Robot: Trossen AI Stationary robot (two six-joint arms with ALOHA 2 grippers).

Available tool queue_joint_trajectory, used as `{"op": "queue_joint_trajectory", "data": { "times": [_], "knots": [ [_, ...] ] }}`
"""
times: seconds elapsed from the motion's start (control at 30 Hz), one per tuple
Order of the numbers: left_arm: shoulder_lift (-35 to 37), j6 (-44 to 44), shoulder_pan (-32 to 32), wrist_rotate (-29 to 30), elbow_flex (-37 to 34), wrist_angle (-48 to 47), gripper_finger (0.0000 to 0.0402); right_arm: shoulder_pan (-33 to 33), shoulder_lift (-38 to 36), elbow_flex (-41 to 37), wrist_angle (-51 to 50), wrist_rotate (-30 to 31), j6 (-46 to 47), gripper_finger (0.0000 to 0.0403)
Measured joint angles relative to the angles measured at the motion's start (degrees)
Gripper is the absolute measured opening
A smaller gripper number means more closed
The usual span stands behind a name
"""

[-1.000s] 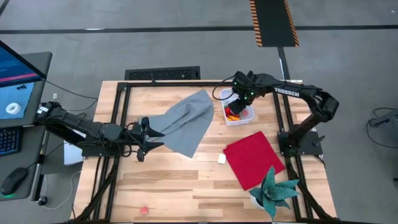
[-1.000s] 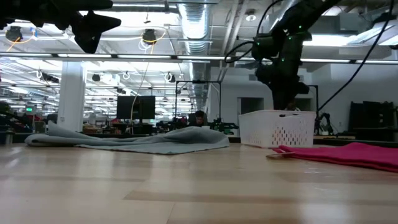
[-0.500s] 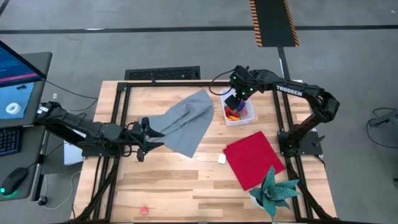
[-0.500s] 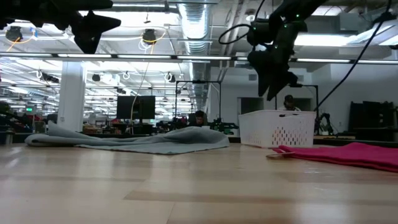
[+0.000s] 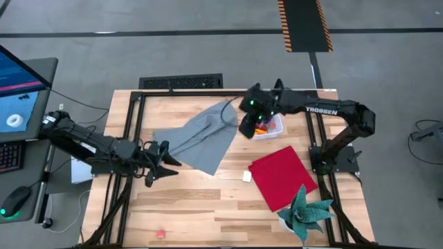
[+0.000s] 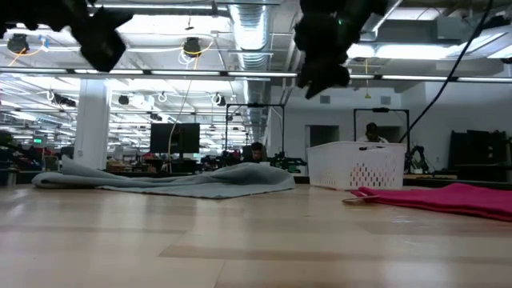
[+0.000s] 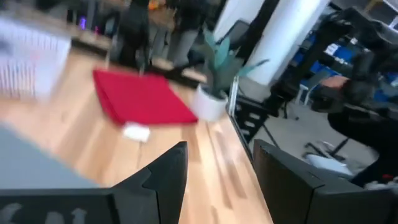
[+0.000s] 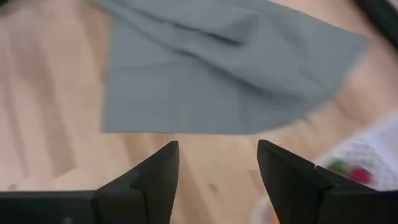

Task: Pick and placing Produce into tupperware
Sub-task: Put the pink peach into the white bin

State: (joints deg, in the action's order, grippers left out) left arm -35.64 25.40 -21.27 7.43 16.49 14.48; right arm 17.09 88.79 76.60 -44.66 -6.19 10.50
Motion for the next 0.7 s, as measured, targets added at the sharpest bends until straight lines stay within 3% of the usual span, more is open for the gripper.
{"op": "queue_joint_trajectory", "data": {
  "times": [0.23,0.43,0.6,0.7],
  "knots": [
    [-0.22,20.17,-10.68,4.47,0.02,-12.24,0.0174,-11.99,0.00,0.10,6.41,1.06,1.41,0.0238],
    [-2.79,42.16,-24.48,14.17,0.02,-16.01,0.0174,-24.07,0.45,0.10,19.64,4.67,-3.07,0.0238],
    [-10.09,54.67,-36.14,25.96,2.51,-16.05,0.0173,-29.49,1.77,-0.96,21.92,9.40,-3.41,0.0238],
    [-16.91,60.73,-40.76,29.62,5.83,-16.31,0.0173,-31.79,2.62,-3.99,23.05,11.40,-2.74,0.0238]
  ]
}}
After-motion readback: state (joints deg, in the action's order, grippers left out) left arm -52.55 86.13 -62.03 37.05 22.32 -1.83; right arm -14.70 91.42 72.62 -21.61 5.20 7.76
